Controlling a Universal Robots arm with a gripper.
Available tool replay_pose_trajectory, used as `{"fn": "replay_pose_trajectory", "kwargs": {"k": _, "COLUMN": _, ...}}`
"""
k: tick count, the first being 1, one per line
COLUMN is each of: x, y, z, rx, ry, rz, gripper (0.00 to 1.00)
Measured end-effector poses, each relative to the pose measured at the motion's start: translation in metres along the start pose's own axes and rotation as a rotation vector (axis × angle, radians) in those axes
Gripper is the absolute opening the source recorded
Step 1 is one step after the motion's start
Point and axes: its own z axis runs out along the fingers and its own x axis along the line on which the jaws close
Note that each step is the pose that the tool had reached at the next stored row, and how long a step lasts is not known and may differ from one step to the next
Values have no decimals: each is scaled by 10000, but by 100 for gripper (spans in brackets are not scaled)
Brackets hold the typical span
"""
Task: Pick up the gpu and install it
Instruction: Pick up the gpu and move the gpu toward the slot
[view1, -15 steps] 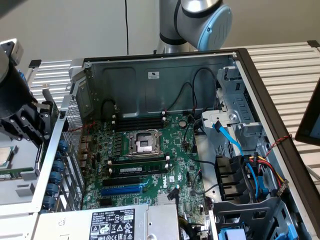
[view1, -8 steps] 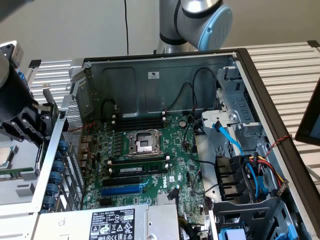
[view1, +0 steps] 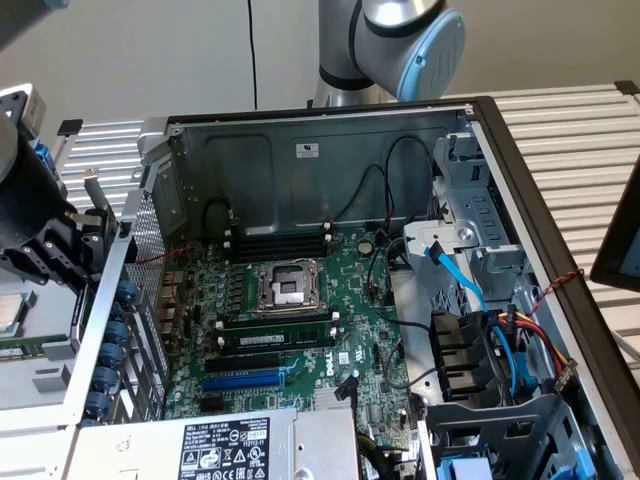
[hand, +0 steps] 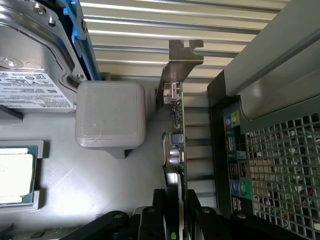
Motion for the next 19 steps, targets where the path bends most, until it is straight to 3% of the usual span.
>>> {"fn": "replay_pose_trajectory", "kwargs": {"k": 4, "x": 1, "y": -9, "z": 6, "rx": -65, "ry": -4, "rz": 37, "gripper": 29}}
{"fn": "replay_pose_trajectory", "kwargs": {"k": 11, "x": 3, "y": -15, "z": 14, "rx": -51, "ry": -45, "rz": 230, "gripper": 29}}
{"fn": "replay_pose_trajectory", "kwargs": {"k": 19, "x": 2, "y": -24, "z": 15, "rx": -75, "ry": 11, "rz": 245, "gripper": 29}}
